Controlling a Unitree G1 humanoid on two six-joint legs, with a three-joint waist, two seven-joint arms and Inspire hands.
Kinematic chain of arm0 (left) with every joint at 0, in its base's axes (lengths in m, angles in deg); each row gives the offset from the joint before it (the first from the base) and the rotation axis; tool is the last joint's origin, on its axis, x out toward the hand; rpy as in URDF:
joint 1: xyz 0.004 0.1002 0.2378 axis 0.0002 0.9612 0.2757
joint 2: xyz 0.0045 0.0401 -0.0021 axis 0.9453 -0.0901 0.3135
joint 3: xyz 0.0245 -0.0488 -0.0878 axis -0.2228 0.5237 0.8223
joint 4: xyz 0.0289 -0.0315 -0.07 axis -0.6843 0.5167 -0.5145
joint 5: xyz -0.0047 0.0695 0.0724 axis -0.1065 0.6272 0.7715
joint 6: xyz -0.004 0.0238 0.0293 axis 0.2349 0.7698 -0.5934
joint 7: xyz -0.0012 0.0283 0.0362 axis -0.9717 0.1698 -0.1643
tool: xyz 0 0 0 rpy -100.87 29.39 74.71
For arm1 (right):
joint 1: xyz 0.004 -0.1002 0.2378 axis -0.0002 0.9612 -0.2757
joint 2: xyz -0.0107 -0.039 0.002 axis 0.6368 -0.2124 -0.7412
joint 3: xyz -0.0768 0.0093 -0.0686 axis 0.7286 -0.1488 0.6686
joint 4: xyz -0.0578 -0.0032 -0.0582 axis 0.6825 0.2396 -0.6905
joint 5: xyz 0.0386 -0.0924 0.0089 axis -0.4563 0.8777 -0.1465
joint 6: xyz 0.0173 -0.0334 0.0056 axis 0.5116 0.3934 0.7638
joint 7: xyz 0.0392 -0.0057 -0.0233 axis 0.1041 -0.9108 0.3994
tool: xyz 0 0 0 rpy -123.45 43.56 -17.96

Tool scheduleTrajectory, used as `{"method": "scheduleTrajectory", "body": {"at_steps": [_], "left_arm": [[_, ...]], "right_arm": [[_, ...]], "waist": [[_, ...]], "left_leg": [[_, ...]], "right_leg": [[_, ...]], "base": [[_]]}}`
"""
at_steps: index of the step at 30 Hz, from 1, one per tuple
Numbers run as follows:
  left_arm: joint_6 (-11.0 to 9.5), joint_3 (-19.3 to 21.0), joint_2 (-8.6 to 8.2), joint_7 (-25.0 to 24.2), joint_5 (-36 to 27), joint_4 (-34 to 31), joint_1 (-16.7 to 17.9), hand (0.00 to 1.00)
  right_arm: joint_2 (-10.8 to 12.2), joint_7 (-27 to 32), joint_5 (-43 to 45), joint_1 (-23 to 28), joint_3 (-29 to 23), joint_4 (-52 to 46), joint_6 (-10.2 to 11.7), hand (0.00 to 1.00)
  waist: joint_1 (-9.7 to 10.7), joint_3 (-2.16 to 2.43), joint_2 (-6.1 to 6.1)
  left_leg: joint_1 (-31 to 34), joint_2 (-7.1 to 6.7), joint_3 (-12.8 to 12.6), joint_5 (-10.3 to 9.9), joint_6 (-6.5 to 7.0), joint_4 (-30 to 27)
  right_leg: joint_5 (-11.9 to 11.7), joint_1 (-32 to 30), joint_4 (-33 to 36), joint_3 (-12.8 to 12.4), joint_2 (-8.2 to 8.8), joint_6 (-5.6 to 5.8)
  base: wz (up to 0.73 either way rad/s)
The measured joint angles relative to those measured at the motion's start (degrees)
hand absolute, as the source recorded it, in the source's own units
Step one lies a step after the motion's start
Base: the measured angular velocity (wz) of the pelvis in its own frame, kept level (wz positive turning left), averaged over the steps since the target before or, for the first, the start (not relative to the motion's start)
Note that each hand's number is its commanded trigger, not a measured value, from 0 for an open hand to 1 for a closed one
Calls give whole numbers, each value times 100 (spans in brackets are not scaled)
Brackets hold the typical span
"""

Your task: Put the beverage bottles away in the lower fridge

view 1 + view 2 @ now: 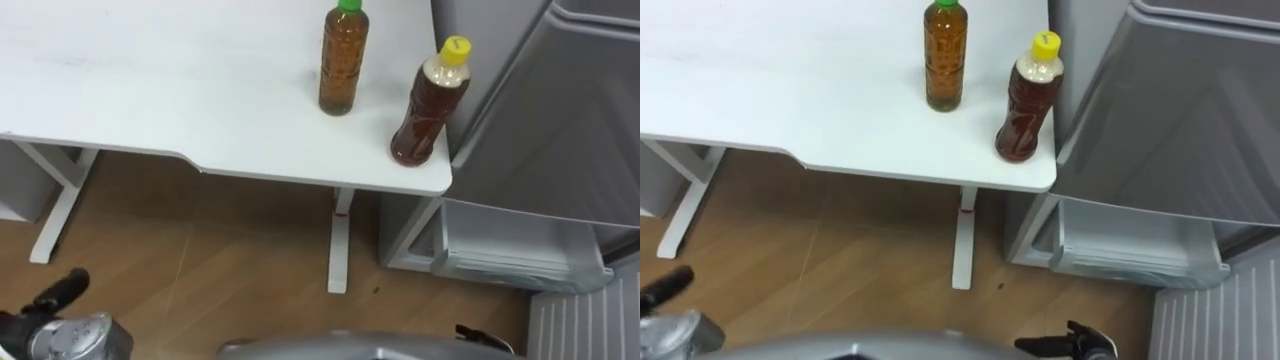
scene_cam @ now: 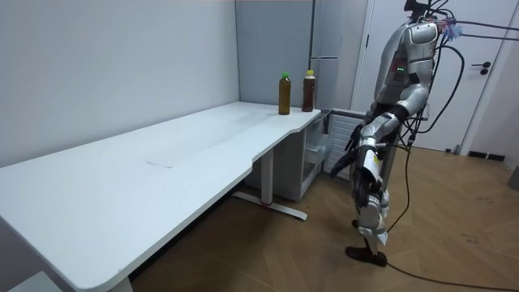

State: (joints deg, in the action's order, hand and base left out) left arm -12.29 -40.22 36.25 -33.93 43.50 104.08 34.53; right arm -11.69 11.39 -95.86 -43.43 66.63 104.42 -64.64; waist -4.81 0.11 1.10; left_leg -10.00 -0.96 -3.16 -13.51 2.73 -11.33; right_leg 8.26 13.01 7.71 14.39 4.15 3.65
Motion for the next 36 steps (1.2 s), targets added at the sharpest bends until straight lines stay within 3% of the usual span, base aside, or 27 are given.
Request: {"method": "scheduleTrajectory", "body": {"at_steps": [5, 8, 12, 14, 18, 20, 24, 29, 36], "left_arm": [[-292, -548, 9, 13, 901, -992, -13, 0], [-464, -873, 16, -198, 919, -1517, -18, 0], [-484, -1281, 38, -586, 1172, -2054, -26, 0], [-498, -1476, 68, -945, 1455, -2267, -74, 0], [-499, -1777, 114, -1400, 1449, -2841, -177, 0], [-521, -1922, 244, -1663, 1436, -3142, -215, 0], [-628, -2112, 284, -1984, 1443, -3309, -255, 0], [-627, -2316, 327, -2510, 1449, -3310, -466, 0], [-622, -2513, 457, -2958, 1770, -3503, -525, 0]], "right_arm": [[-6, -23, 105, -18, 15, 58, 197, 0], [-4, -71, 85, -30, 20, 149, 340, 0], [17, -95, 48, -37, 21, 154, 418, 0], [47, -127, 49, -134, 28, 277, 480, 0], [42, -140, 46, -222, 158, 382, 552, 0], [38, -144, 37, -313, 247, 512, 647, 0], [36, -193, 36, -369, 249, 582, 683, 0], [20, -274, -32, -441, 254, 737, 775, 0], [-6, -356, -82, -566, 354, 856, 788, 0]], "waist": [[23, -3, 23], [63, -6, 29], [149, -31, 82], [163, -67, 119], [202, -72, 155], [278, -74, 139], [314, -67, 123], [358, -104, 68], [525, -94, 36]], "left_leg": [[53, 1, 14, 0, 0, 1], [43, 0, 16, 3, -1, -12], [56, -1, 40, 2, 0, -14], [78, 7, 26, 2, -1, -23], [166, 4, 22, 2, -1, -39], [160, 6, 21, 2, -1, -28], [166, 8, 10, 2, -1, -18], [187, 8, 8, 3, 0, -30], [196, 15, 0, 3, 0, -31]], "right_leg": [[0, -22, -4, -23, -3, 0], [0, -10, -10, -29, -3, 0], [0, 6, -9, -34, -2, 0], [0, -21, -9, -105, -11, 0], [0, -104, -10, -314, -19, 0], [0, -112, -12, -350, -22, 0], [0, -190, -9, -360, -25, 0], [0, -212, -12, -366, -23, 0], [0, -220, -15, -364, -30, -1]], "base": [[1], [0], [4], [-4], [0], [0], [-1], [0], [0]]}}
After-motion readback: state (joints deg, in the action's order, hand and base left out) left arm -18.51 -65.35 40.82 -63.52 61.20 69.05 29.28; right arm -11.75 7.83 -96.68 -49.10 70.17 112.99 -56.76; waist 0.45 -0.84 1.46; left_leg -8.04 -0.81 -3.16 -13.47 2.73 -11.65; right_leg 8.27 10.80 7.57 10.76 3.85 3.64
